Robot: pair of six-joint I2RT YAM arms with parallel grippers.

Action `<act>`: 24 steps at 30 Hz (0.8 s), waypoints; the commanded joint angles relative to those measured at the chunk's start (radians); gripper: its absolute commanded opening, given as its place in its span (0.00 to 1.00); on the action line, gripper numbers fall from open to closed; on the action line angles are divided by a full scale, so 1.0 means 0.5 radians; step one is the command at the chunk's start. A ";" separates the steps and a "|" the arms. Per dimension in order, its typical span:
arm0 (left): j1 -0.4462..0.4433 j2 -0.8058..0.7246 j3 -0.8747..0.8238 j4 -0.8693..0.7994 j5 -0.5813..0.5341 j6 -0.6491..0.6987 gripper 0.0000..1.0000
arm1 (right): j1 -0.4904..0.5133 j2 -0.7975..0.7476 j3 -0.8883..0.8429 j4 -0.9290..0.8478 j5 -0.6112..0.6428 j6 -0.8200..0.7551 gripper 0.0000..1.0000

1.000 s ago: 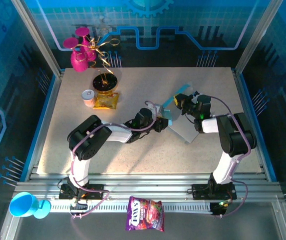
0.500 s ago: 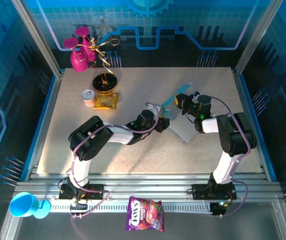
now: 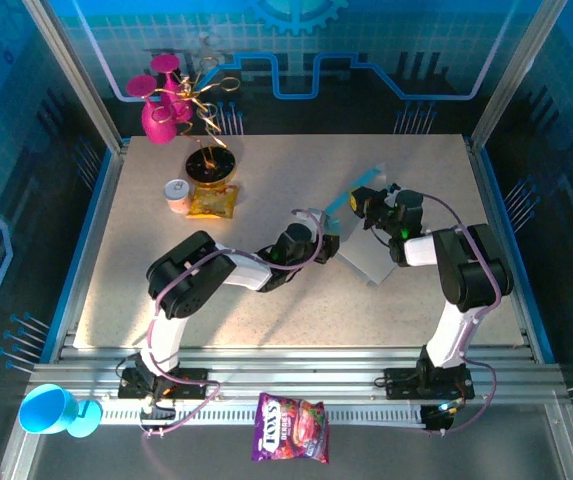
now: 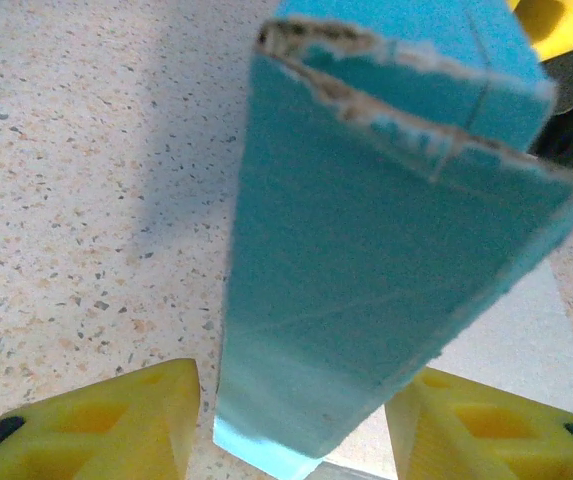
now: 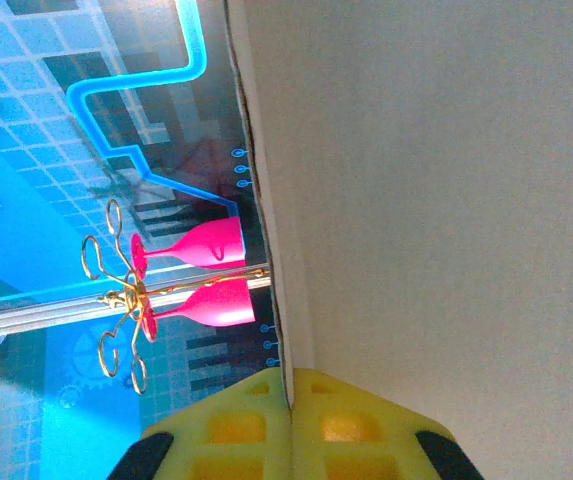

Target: Fold the paper box

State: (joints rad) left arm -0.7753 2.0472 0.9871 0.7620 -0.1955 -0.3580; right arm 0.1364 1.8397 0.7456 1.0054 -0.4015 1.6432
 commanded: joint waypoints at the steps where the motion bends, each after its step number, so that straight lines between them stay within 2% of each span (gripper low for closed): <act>1: -0.024 0.035 0.054 0.116 -0.122 0.083 0.52 | -0.012 0.051 0.024 0.016 -0.012 0.036 0.00; 7: -0.034 0.032 0.069 0.097 -0.192 0.098 0.46 | -0.009 0.055 0.028 0.014 -0.008 0.042 0.00; 16: -0.037 0.020 0.097 -0.017 -0.282 0.103 0.26 | 0.006 0.065 0.032 0.022 0.010 0.047 0.00; 24: -0.053 0.039 0.213 -0.212 -0.417 0.111 0.22 | 0.019 0.058 0.012 0.044 0.042 0.069 0.00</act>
State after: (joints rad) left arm -0.7971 2.0495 1.0435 0.6895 -0.3435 -0.3115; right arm 0.1371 1.8530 0.7479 1.0225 -0.3664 1.6608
